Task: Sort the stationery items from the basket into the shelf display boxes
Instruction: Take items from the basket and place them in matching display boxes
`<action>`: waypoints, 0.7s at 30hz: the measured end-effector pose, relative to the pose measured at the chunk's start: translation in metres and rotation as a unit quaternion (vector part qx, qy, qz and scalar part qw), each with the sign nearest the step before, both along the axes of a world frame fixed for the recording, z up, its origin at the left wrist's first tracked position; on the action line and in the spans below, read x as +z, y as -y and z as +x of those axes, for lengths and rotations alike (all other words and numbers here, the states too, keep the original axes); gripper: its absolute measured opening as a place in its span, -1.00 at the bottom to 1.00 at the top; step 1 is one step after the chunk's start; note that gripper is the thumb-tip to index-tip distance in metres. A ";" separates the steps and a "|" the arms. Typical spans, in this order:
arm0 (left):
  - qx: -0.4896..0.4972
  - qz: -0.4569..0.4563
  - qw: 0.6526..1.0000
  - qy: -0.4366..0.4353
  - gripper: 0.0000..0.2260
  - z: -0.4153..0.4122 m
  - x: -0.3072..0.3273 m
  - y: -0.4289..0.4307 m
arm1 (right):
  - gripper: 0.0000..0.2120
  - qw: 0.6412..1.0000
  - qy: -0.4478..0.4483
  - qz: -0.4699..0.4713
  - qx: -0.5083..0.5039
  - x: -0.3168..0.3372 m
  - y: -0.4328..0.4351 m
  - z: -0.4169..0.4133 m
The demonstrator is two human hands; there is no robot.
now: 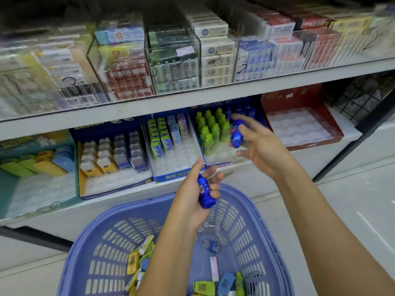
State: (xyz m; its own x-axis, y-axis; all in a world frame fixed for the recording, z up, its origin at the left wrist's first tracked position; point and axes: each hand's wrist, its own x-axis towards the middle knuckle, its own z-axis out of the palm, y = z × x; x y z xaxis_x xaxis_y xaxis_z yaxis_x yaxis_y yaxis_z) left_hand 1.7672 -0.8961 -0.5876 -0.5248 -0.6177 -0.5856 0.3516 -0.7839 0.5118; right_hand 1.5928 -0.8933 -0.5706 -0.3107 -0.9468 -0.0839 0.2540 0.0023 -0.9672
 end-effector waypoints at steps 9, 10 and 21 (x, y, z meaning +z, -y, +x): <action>0.060 0.055 0.989 -0.125 -0.80 0.002 0.003 0.006 | -0.71 0.763 -0.639 0.070 -0.069 0.002 0.058 -0.052; 0.058 0.052 0.989 -0.127 -0.80 0.002 0.003 0.006 | -0.70 0.750 -0.656 0.071 -0.046 0.002 0.064 -0.052; 0.072 0.055 0.986 -0.137 -0.86 0.006 -0.009 0.009 | -0.68 0.703 -0.703 0.098 0.042 0.014 0.086 -0.058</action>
